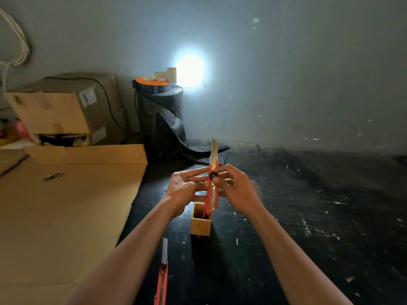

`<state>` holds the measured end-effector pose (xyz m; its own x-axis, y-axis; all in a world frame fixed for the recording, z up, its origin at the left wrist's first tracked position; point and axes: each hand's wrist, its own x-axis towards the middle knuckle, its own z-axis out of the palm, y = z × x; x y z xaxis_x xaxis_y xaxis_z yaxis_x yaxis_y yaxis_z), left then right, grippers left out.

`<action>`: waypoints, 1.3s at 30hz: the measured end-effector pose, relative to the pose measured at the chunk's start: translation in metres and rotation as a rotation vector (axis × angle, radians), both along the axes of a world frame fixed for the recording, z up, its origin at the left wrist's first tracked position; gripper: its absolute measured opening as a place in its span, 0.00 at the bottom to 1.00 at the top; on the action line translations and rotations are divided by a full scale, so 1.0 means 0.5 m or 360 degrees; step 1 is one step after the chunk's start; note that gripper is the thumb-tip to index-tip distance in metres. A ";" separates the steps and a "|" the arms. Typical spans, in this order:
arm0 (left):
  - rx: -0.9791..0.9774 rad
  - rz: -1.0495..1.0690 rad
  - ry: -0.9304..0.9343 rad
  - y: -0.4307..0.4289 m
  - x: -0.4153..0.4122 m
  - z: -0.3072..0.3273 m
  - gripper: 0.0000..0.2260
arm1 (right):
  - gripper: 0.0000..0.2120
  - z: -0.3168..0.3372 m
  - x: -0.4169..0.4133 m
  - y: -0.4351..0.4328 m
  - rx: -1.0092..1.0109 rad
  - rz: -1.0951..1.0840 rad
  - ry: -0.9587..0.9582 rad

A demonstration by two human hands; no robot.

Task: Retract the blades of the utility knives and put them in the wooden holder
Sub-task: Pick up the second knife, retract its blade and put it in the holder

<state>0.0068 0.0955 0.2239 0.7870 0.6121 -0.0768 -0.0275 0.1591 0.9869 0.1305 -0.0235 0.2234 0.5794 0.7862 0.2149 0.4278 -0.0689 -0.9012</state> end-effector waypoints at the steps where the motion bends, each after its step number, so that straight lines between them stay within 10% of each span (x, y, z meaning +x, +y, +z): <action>1: -0.0004 -0.0001 0.0004 0.001 -0.002 0.001 0.19 | 0.08 -0.004 -0.004 -0.003 0.0001 0.0009 0.0008; 39: 0.0174 0.0122 -0.0004 -0.013 0.014 0.010 0.19 | 0.11 -0.046 -0.039 -0.047 -0.0213 -0.0045 -0.0064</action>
<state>0.0135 0.0892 0.2289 0.7376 0.6752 -0.0046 -0.0378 0.0480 0.9981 0.1111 -0.0469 0.2003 0.5950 0.7927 0.1325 0.4594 -0.2002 -0.8654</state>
